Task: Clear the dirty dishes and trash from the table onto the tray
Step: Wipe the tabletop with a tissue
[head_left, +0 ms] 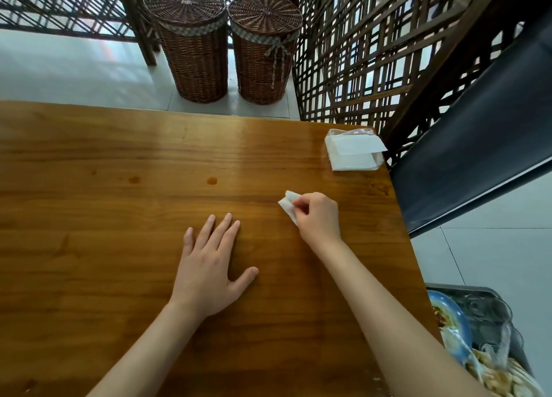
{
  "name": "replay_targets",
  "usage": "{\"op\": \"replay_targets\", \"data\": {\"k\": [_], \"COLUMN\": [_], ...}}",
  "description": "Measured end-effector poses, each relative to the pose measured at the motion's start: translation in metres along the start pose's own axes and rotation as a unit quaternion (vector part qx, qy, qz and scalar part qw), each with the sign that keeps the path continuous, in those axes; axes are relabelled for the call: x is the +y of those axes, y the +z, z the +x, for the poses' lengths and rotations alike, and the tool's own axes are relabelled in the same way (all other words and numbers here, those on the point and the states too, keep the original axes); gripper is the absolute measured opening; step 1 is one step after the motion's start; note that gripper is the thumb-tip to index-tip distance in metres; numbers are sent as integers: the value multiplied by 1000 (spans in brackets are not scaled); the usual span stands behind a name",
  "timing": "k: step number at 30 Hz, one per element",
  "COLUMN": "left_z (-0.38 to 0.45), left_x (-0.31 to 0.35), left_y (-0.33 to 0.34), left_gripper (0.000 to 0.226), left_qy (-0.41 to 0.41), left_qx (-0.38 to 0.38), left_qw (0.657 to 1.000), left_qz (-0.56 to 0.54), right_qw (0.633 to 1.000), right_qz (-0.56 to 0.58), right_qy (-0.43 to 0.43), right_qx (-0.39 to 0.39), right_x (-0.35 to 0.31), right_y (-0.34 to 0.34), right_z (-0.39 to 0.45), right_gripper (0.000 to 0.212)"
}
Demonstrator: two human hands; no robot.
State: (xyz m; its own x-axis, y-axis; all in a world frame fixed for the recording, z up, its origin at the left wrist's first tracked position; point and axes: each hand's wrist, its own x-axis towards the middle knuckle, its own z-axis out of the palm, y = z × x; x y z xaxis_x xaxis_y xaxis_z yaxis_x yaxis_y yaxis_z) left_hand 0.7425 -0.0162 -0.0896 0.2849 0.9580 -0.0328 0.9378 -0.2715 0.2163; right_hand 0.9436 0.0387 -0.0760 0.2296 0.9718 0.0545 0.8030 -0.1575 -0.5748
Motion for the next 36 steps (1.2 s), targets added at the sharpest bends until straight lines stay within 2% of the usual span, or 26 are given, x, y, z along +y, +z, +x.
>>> {"op": "replay_targets", "data": {"k": [5, 10, 15, 17, 22, 28, 30, 33, 36], "left_z": [-2, 0, -1, -2, -1, -3, -5, -15, -36], "left_x": [-1, -1, -2, -2, -2, -4, -7, -18, -38], "left_y": [0, 0, 0, 0, -1, -1, -3, -9, -15], "left_gripper": [88, 88, 87, 87, 88, 94, 96, 97, 94], "left_qy": [0, 0, 7, 9, 13, 6, 7, 7, -8], "left_qx": [-4, 1, -1, -1, 5, 3, 3, 7, 13], "left_qw": [1000, 1000, 1000, 1000, 1000, 1000, 1000, 999, 998], "left_qz": [0, -2, -7, -10, -10, -20, -26, -42, -62], "right_qw": [994, 999, 988, 990, 998, 988, 990, 997, 998], "right_qz": [-29, -52, -46, -52, -52, -53, -67, -69, -56], "right_qy": [-77, -3, -120, -109, -22, -109, -86, -12, -24], "right_qx": [-72, 2, -84, -74, -14, -100, -84, -18, -24], "right_x": [5, 6, -13, -6, 1, -7, -3, 3, -8], "right_y": [-1, -10, 10, 4, -5, 0, -6, -10, 3], "right_z": [-9, 16, -16, -9, 7, -34, -25, -11, -22], "right_gripper": [13, 17, 14, 14, 16, 11, 13, 16, 16]}}
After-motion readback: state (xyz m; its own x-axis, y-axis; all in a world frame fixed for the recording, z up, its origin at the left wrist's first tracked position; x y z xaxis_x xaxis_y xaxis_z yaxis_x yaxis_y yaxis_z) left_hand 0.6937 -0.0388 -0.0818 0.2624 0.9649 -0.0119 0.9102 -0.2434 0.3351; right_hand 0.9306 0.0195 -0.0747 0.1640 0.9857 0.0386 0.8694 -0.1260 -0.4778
